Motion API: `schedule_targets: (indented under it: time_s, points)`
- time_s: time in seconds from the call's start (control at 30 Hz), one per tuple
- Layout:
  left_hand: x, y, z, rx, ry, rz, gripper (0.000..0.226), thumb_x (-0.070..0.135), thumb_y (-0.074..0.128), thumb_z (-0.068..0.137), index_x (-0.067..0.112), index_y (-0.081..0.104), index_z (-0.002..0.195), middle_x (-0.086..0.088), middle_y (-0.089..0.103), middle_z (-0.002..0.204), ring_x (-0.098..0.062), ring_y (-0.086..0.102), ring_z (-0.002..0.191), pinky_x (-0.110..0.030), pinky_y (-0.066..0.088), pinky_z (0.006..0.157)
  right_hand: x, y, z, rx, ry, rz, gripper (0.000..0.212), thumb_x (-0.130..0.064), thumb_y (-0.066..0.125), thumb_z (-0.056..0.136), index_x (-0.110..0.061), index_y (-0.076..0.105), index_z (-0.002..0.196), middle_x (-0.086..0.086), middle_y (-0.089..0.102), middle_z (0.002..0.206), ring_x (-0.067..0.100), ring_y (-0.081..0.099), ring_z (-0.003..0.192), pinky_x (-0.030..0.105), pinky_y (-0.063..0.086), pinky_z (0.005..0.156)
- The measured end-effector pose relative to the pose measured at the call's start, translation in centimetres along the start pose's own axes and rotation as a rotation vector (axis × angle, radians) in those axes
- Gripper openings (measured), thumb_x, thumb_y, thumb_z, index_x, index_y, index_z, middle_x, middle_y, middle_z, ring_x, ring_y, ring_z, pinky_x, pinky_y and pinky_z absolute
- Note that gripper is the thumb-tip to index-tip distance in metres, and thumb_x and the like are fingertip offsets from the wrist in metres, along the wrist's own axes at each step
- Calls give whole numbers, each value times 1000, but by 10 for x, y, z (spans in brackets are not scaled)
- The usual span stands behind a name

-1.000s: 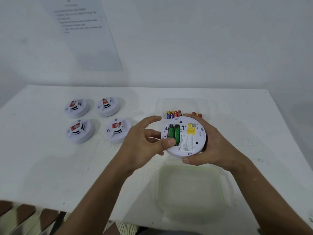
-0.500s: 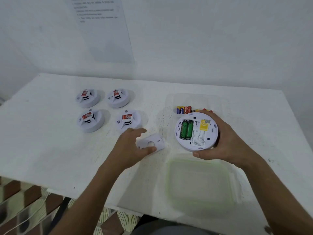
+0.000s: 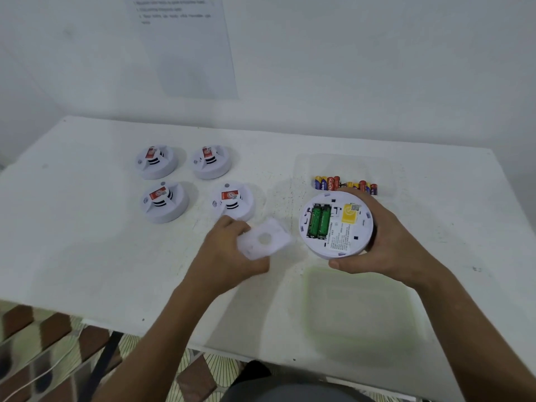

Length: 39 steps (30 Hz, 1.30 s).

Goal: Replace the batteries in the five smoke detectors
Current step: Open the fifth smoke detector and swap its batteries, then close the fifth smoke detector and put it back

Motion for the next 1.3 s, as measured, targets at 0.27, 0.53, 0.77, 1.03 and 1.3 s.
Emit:
schedule_targets:
  time_s: [0.27, 0.53, 0.77, 1.03, 1.3]
  points:
    - [52, -71, 11, -36, 326, -274, 53, 38, 84, 57, 31, 65, 106, 17, 54, 102, -7, 54, 94, -7, 38, 72, -20, 32, 19, -19, -3, 38, 95, 10, 90, 56, -25, 49, 134, -8, 65, 123, 11, 63, 115, 24, 56, 88]
    - [33, -73, 30, -236, 328, -262, 56, 37, 90, 60, 44, 63, 109, 14, 52, 111, 1, 51, 105, -6, 39, 79, -36, 65, 42, -32, -57, 20, 93, 7, 91, 58, -22, 50, 136, -4, 61, 128, 17, 58, 122, 27, 54, 93]
    - [13, -82, 36, -315, 329, -199, 63, 47, 84, 64, 47, 58, 121, 23, 52, 117, 8, 49, 107, -3, 39, 83, -36, 88, 54, -23, -43, 32, 93, 5, 92, 58, -20, 50, 137, -7, 61, 128, 16, 58, 122, 30, 56, 92]
    - [-2, -91, 43, -352, 290, -306, 68, 38, 86, 67, 37, 57, 128, 18, 63, 116, -4, 66, 96, -28, 58, 81, -47, 96, 67, -15, -80, 35, 91, 4, 91, 58, -25, 51, 134, -8, 61, 128, 15, 58, 123, 24, 54, 92]
    - [-6, -89, 61, -391, 362, -365, 65, 24, 89, 63, 20, 66, 124, 13, 60, 100, -8, 64, 89, -18, 53, 69, -50, 93, 77, -30, -81, 2, 89, 8, 91, 56, -23, 54, 131, -14, 63, 121, 10, 60, 117, 19, 54, 86]
Point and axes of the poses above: each hand's wrist, its own z-axis towards the middle knuckle, its own y-axis out of the palm, x = y × z, the point moved 5 cm from there along z, towards the middle knuckle
